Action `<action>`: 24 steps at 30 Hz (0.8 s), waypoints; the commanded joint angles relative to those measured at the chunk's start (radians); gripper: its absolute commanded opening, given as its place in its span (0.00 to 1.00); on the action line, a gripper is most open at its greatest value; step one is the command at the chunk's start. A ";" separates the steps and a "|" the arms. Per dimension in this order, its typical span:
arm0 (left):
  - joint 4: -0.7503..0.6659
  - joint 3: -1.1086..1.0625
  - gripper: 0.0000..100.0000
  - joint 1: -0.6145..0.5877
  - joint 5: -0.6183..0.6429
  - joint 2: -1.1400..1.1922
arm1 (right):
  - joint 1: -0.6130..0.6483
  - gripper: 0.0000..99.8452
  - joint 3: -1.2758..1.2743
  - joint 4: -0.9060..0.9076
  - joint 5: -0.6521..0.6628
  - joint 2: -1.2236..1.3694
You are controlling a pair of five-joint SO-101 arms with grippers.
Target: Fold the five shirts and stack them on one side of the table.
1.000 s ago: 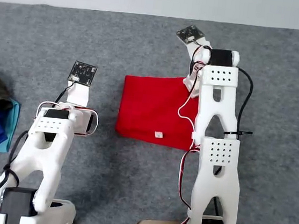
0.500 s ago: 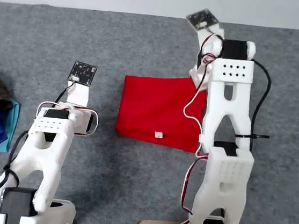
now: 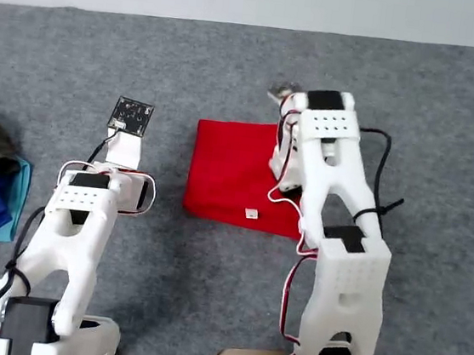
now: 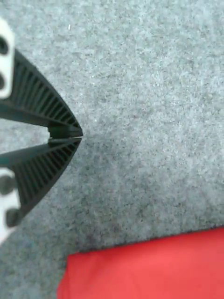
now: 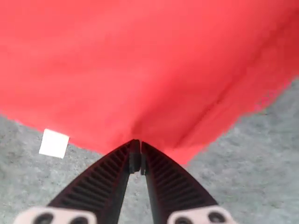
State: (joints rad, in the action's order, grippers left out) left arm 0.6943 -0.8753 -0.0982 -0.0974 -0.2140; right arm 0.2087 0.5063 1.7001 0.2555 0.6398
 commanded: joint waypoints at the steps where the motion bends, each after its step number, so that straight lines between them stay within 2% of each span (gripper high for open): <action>1: -0.018 0.004 0.01 0.008 0.009 -0.038 | 0.004 0.01 0.006 0.054 -0.011 0.010; 17: -0.018 0.004 0.01 0.008 0.009 -0.037 | 0.001 0.01 -0.118 0.096 -0.008 0.016; 24: -0.018 0.004 0.01 0.008 0.009 -0.037 | 0.022 0.01 -0.133 0.094 -0.003 -0.148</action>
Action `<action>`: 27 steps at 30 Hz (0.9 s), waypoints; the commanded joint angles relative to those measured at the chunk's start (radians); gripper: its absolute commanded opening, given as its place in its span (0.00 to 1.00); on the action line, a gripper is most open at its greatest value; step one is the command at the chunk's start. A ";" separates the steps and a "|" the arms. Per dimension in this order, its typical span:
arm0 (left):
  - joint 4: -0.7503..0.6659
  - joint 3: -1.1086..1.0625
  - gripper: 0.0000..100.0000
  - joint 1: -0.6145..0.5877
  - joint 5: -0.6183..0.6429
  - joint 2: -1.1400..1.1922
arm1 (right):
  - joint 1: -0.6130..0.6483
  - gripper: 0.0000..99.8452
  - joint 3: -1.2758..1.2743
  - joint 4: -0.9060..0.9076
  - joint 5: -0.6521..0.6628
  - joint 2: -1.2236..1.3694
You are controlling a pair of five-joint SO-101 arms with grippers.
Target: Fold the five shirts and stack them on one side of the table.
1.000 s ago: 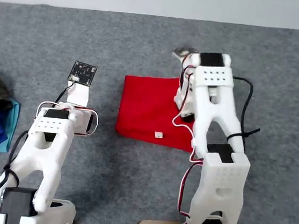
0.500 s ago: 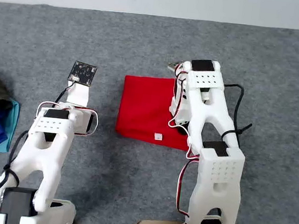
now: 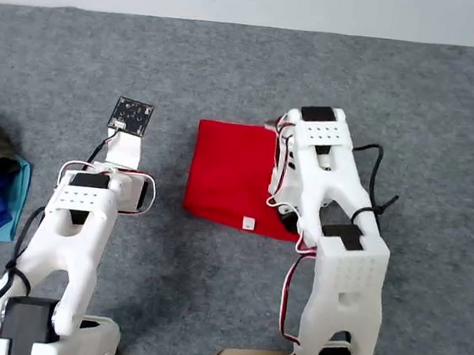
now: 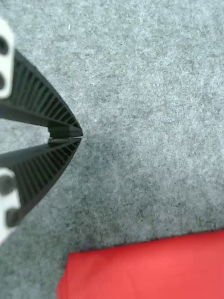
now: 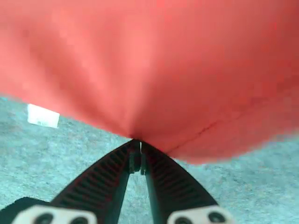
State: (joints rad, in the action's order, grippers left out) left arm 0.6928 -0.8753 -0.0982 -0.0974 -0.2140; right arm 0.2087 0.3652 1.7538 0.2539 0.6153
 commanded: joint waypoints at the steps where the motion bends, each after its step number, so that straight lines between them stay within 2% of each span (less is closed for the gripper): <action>1: -0.017 0.004 0.01 0.008 0.009 -0.037 | 0.028 0.01 0.008 0.039 -0.003 -0.157; 5: -0.017 0.004 0.01 0.008 0.009 -0.037 | 0.041 0.01 0.008 -0.013 -0.008 -0.266; 7: -0.017 0.004 0.01 0.008 0.009 -0.037 | 0.039 0.05 0.008 -0.059 -0.008 -0.292; 10: -0.017 0.004 0.01 0.008 0.009 -0.037 | 0.036 0.18 0.008 -0.111 -0.028 -0.283; 14: -0.017 0.004 0.01 0.008 0.009 -0.037 | 0.041 0.35 0.008 -0.199 -0.180 -0.231; 17: -0.017 0.004 0.01 0.008 0.009 -0.037 | 0.054 0.42 0.008 -0.269 -0.261 -0.173; 24: -0.017 0.004 0.01 0.008 0.009 -0.037 | 0.097 0.43 0.008 -0.430 -0.275 -0.038; 27: -0.017 0.004 0.01 0.008 0.009 -0.037 | 0.105 0.40 0.008 -0.473 -0.270 0.024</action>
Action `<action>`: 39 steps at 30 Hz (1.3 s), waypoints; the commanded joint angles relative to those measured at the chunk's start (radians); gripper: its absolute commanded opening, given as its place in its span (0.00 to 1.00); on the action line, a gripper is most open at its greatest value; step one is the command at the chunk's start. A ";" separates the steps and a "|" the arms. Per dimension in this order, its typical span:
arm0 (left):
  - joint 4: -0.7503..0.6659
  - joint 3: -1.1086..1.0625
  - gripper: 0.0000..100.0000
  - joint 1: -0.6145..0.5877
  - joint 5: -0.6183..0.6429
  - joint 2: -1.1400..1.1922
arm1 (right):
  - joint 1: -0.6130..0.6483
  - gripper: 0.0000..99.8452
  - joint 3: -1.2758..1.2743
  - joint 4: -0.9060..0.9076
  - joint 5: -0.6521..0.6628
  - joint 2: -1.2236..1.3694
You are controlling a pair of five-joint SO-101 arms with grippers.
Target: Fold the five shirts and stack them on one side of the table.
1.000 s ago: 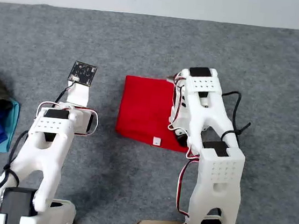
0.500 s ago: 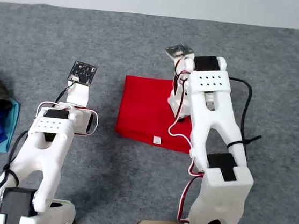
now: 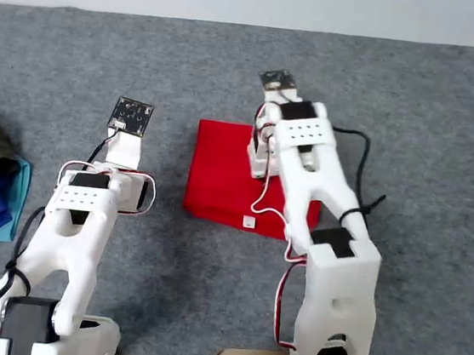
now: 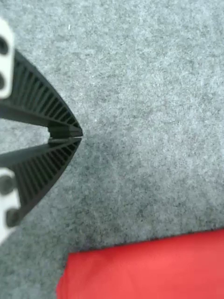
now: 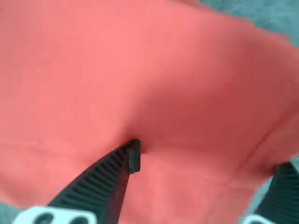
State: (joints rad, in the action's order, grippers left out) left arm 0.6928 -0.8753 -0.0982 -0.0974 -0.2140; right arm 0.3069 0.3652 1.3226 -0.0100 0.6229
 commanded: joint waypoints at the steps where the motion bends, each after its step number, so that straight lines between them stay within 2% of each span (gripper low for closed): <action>1: -0.017 0.004 0.01 0.008 0.009 -0.037 | 0.007 0.38 0.009 -0.050 -0.006 0.033; 4: -0.017 0.004 0.01 0.008 0.009 -0.037 | -0.001 0.28 0.040 -0.033 -0.005 0.085; 9: -0.018 0.005 0.01 0.008 0.009 -0.035 | -0.028 0.01 0.144 0.047 0.005 0.117; 19: -0.018 0.005 0.01 0.008 0.009 -0.035 | -0.124 0.01 0.377 0.325 0.230 0.093; 25: -0.018 0.005 0.01 0.008 0.009 -0.035 | -0.231 0.01 0.548 0.467 0.295 0.056; 33: -0.018 0.005 0.01 0.008 0.009 -0.035 | -0.360 0.01 0.554 0.467 0.344 0.054; 39: -0.018 0.005 0.01 0.009 0.009 -0.035 | -0.397 0.01 0.557 0.334 0.597 0.067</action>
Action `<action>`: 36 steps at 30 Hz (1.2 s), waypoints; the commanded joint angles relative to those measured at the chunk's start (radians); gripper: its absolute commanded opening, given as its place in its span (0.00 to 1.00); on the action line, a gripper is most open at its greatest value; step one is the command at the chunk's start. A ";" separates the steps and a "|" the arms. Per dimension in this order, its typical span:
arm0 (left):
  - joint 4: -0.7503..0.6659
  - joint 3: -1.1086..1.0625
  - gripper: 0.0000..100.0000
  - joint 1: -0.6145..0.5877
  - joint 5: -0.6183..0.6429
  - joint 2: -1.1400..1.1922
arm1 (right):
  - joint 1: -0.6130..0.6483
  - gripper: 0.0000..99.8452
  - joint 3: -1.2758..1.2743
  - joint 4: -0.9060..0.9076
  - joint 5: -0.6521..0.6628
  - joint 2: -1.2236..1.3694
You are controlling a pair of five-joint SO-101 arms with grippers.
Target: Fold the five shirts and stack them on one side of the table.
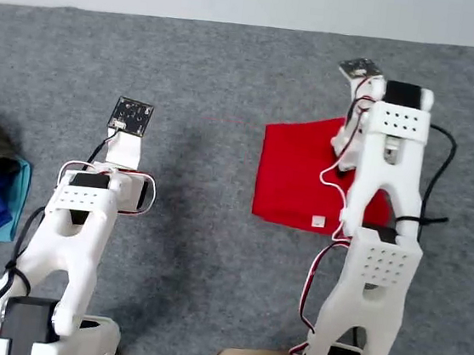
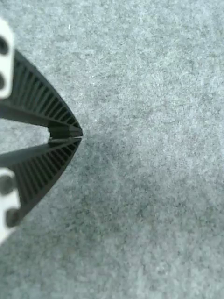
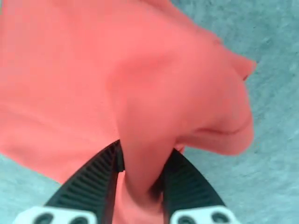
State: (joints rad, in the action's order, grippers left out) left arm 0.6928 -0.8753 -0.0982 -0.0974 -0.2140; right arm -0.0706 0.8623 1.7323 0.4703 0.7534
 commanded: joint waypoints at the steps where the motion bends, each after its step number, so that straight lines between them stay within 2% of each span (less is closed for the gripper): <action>1: -0.018 0.005 0.01 0.009 0.009 -0.035 | -0.018 0.01 0.060 -0.117 0.166 -0.061; 8: -0.018 0.005 0.01 0.009 0.009 -0.035 | 0.041 0.01 0.060 -0.435 0.404 0.012; 11: -0.018 0.005 0.01 0.009 0.009 -0.035 | 0.048 0.02 0.060 -0.499 0.419 0.062; 14: -0.018 0.005 0.01 0.009 0.009 -0.035 | 0.044 0.09 0.060 -0.501 0.384 0.084; 19: -0.018 0.005 0.01 0.009 0.008 -0.035 | 0.039 0.24 0.083 -0.503 -0.032 0.081; 23: -0.018 0.004 0.01 0.026 0.003 -0.034 | 0.024 0.29 0.150 -0.476 -0.391 0.079; 27: -0.032 -0.001 0.01 0.026 0.003 -0.034 | 0.027 0.30 0.270 -0.312 -0.572 0.081; 31: -0.032 -0.002 0.01 0.028 0.003 -0.034 | 0.047 0.30 0.373 -0.070 -0.769 0.087; 33: -0.032 -0.002 0.01 0.028 0.003 -0.034 | 0.056 0.30 0.388 0.039 -0.824 0.090; 36: -0.032 -0.002 0.01 0.028 0.003 -0.034 | 0.058 0.30 0.331 0.062 -0.891 0.081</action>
State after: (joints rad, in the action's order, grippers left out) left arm 0.6790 -0.8815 -0.0798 -0.0974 -0.2140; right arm -0.0199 1.1907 1.7430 -0.3445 0.8562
